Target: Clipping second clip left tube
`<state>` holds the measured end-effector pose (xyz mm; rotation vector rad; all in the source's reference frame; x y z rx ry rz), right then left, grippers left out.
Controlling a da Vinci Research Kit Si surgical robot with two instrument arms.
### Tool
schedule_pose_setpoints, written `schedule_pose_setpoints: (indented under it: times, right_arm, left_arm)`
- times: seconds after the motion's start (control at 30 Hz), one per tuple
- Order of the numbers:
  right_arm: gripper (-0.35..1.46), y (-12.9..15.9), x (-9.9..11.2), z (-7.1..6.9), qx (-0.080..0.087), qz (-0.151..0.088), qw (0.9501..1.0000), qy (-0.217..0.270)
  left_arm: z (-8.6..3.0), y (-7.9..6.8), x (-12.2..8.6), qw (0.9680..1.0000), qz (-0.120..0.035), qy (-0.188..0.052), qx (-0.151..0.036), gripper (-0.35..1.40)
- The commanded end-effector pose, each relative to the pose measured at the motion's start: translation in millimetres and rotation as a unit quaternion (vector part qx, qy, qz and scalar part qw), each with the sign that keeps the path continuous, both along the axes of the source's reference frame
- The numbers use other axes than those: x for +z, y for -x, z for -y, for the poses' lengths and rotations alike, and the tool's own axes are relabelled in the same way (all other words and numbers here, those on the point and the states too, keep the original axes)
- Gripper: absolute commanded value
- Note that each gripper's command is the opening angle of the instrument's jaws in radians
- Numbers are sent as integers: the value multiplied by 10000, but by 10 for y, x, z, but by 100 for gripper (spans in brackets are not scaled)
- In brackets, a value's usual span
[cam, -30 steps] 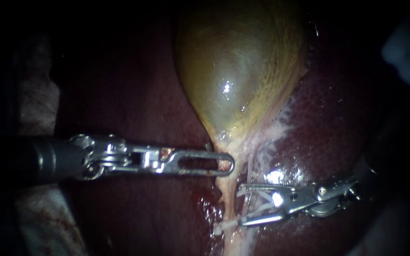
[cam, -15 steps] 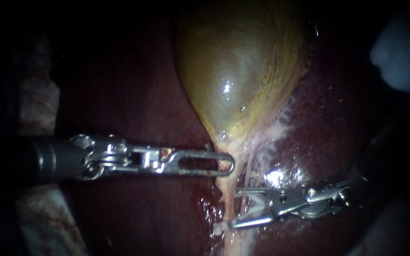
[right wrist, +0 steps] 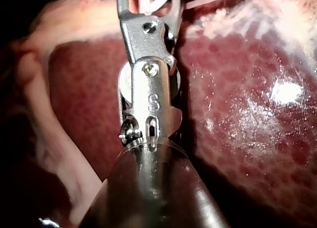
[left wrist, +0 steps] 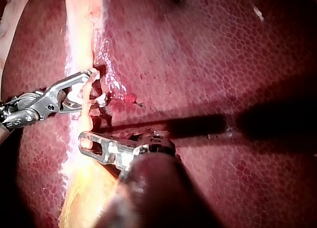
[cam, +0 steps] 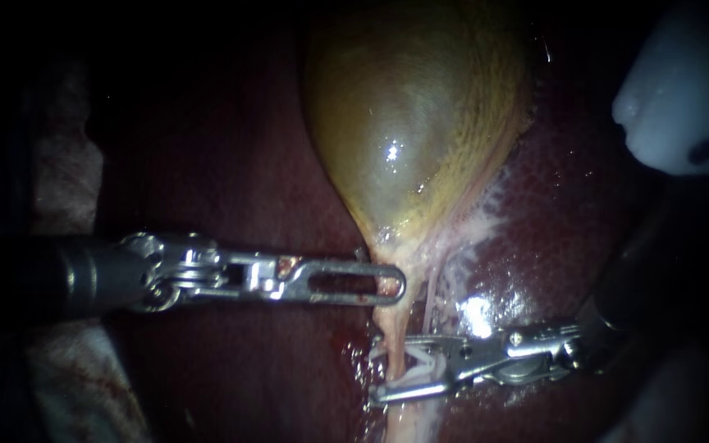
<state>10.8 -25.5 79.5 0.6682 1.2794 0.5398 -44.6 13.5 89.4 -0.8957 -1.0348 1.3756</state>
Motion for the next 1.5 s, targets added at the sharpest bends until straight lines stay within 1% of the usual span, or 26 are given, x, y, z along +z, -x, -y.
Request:
schedule_pose_setpoints:
  times: [0.03, 0.23, 0.43, 0.5, 0.67, 0.8, 1.1, 1.5]
  right_arm:
    - [44, 0, 0, 0, 3, 2, 10000, 5]
    - [39, -2, 0, 1, -21, -36, 9999, -92]
    - [27, -5, 0, 2, -117, -157, 9996, -180]
    - [18, -6, 0, 2, -142, -183, 9996, -181]
    - [-17, -4, 0, 3, -158, -196, 9995, -208]
    - [-34, -2, 1, 3, -160, -194, 9994, -236]
    - [-35, 4, 6, -2, -186, -199, 9993, -269]
    - [-35, 5, 7, -2, -180, -198, 9992, -297]
  left_arm:
    - [0, 0, 0, 10000, 0, 0, 0, -35]
    - [0, 0, 0, 10000, 0, 0, 0, -35]
    - [0, 0, 0, 10000, -1, 0, 0, -35]
    - [0, 0, 0, 10000, -1, 0, 0, -35]
    - [0, 0, 0, 10000, -1, 1, -1, -35]
    - [0, 0, 0, 10000, -1, 1, 0, -35]
    - [1, 0, 0, 10000, -1, 1, 0, -35]
    - [1, 0, 0, 10000, 0, 2, 0, -35]
